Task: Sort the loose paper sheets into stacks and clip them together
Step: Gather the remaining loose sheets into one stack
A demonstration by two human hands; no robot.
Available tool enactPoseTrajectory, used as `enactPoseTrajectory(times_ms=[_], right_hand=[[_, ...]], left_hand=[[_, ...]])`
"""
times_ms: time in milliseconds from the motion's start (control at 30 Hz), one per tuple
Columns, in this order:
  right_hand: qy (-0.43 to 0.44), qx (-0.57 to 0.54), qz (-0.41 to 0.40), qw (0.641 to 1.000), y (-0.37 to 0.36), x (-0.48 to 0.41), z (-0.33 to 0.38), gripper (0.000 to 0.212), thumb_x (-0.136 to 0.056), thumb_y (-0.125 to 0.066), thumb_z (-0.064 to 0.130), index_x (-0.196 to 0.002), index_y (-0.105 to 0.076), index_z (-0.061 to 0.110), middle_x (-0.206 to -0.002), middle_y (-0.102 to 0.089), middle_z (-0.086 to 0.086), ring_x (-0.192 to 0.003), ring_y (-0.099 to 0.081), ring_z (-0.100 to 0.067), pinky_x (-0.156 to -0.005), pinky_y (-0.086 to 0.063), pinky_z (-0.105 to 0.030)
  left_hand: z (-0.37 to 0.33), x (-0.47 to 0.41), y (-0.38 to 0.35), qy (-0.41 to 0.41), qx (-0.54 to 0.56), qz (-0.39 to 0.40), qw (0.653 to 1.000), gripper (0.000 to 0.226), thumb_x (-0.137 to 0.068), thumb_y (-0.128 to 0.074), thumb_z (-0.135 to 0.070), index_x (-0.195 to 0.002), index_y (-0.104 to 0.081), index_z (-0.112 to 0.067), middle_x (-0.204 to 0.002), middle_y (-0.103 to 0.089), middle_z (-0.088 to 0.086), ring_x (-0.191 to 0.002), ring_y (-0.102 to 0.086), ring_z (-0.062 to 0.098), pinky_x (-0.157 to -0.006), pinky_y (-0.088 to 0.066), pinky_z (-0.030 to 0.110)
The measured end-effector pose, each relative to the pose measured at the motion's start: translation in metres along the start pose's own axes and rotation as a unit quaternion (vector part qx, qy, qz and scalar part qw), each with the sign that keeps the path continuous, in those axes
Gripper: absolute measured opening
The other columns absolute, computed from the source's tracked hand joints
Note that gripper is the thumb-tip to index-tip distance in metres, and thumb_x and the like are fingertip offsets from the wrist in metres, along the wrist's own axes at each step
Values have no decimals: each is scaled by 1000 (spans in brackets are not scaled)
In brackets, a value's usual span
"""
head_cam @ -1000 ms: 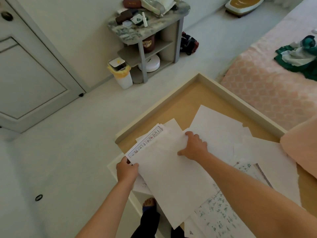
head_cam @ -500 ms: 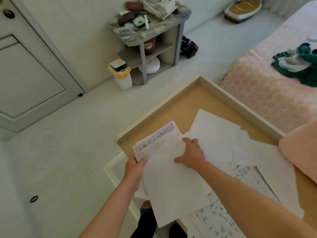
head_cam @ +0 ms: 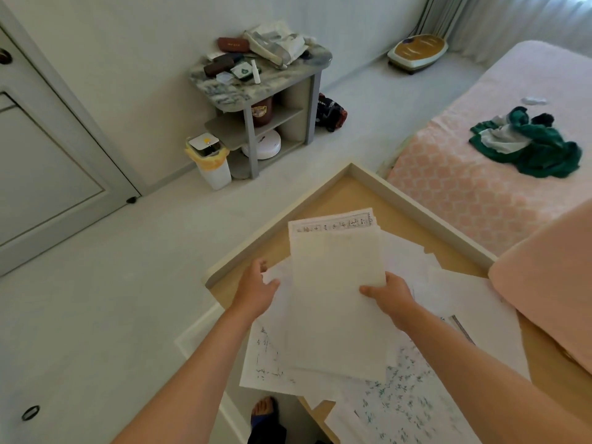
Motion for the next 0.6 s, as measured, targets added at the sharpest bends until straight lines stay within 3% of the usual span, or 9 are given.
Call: enactPoseTrajectory(times_ms=[133,200,267,367,467,533,600], right_hand=[[-57,18,-51,997,30,1,-42,36,-84,-74,7,-118,-63,11,-110,-68,-11,-97,-65,-31,-88,-56,-45],[-66,16,-62,996,33,2,-54,39,-85,-74,8,-121,-60,11,-113,-68,-11,-99,-65,-32,-89,-55,-45],[-71,16,-65,995,30,0,-63,42,-85,-74,8,-123,-57,11,-116,-67,-12,-99,-65,-32,-88,-56,-44],[-67,89,-81,990,24,1,-69,65,-84,-74,13,-140,-40,15,-130,-55,-14,-110,-58,-33,-93,-52,-45],[60,344,-117,930,18,10,-56,89,-82,-71,23,-153,-18,26,-150,-24,-9,-138,-30,-32,-113,-33,-47],[192,432,-49,880,-5,18,-45,84,-86,-64,25,-155,-17,35,-161,-8,-5,-148,-11,-29,-120,-18,-45],[255,475,54,840,-31,22,-43,70,-91,-57,32,-152,-23,40,-164,-4,0,-150,-7,-26,-122,-12,-44]], left_hand=[[22,-5,-9,14,-283,12,959,97,-79,-74,-50,-153,-19,-19,-157,-24,4,-144,-24,27,-109,-38,43],[25,-6,-13,21,-338,25,941,117,-67,-80,-57,-154,-11,-20,-159,-13,5,-146,-16,28,-108,-38,43],[26,-9,-15,26,-351,19,936,118,-63,-85,-51,-151,-14,-20,-153,-19,7,-141,-21,29,-102,-41,41],[27,-13,-16,55,-239,12,969,96,-69,-87,-32,-144,-29,-16,-140,-44,9,-126,-46,30,-92,-47,37],[21,-10,-12,63,-103,-11,993,59,-81,-77,-22,-132,-49,-13,-125,-61,6,-105,-59,27,-79,-45,31],[18,-4,-7,79,16,-43,996,45,-83,-76,-22,-124,-60,-15,-116,-65,4,-95,-60,22,-77,-47,31],[14,6,-6,94,168,-54,980,40,-82,-78,-21,-120,-64,-17,-112,-68,1,-93,-65,19,-75,-52,30]])
Point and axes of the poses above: each hand's wrist, its own x-axis away from the middle knuckle, its own y-axis out of the back of the hand, z = x × y, the point moved 6 cm from there along -x, towards the middle knuckle
